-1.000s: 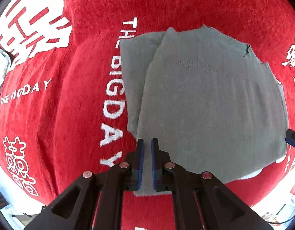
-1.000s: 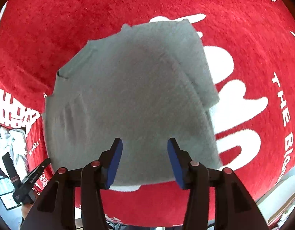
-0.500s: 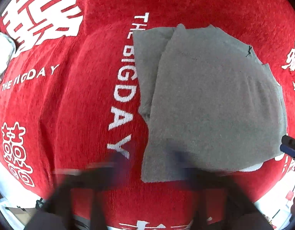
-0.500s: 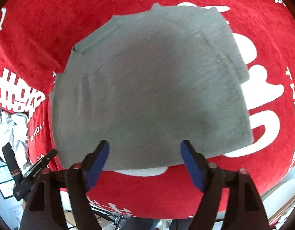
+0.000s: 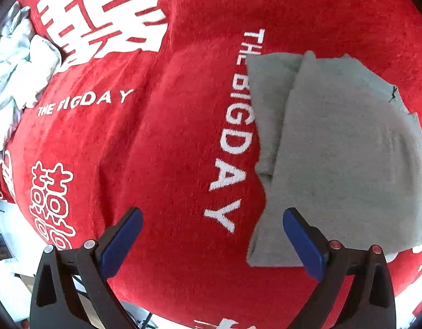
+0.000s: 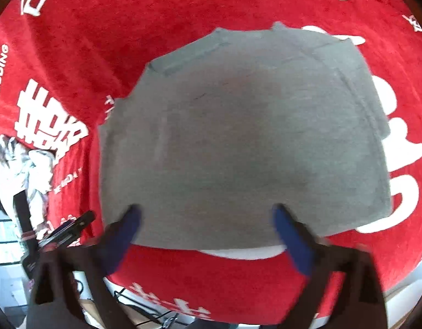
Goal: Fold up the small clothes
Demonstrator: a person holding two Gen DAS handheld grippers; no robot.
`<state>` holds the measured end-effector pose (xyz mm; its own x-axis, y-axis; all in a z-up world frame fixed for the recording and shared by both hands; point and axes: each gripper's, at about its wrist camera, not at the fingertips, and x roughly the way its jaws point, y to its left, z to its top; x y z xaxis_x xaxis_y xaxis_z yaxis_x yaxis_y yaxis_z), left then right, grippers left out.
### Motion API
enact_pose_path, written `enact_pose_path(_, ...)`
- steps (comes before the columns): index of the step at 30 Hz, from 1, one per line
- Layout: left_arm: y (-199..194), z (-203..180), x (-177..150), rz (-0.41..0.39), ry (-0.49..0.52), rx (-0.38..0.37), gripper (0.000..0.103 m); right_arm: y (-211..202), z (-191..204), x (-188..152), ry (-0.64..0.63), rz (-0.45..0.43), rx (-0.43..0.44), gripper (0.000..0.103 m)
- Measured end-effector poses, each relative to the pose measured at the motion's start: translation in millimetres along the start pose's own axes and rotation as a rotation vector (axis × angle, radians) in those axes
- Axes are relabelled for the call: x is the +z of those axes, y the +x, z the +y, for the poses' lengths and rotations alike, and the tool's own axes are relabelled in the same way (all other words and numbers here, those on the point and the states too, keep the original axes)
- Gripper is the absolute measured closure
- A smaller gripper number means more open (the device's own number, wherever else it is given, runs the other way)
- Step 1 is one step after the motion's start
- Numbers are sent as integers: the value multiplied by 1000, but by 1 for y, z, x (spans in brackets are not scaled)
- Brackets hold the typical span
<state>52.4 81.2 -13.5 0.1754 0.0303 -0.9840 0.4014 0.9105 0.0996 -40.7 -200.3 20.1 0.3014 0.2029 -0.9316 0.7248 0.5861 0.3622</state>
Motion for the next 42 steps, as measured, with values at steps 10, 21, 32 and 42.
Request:
enact_pose_path(10,4,-2,-3,26,50,-92,1,36,5,-13,124,197,193,0)
enact_pose_path(21,8,3,-5,33,41,-127,1,57,-16,-31,263,284,199,0)
enact_pose_path(32,21,9,-1,60,48,-106,1,66,-20,-44,335,240,253,0)
enact_pose_path(42,25,-3,8,55,94,-102,1,73,-14,-56,312,260,234,0)
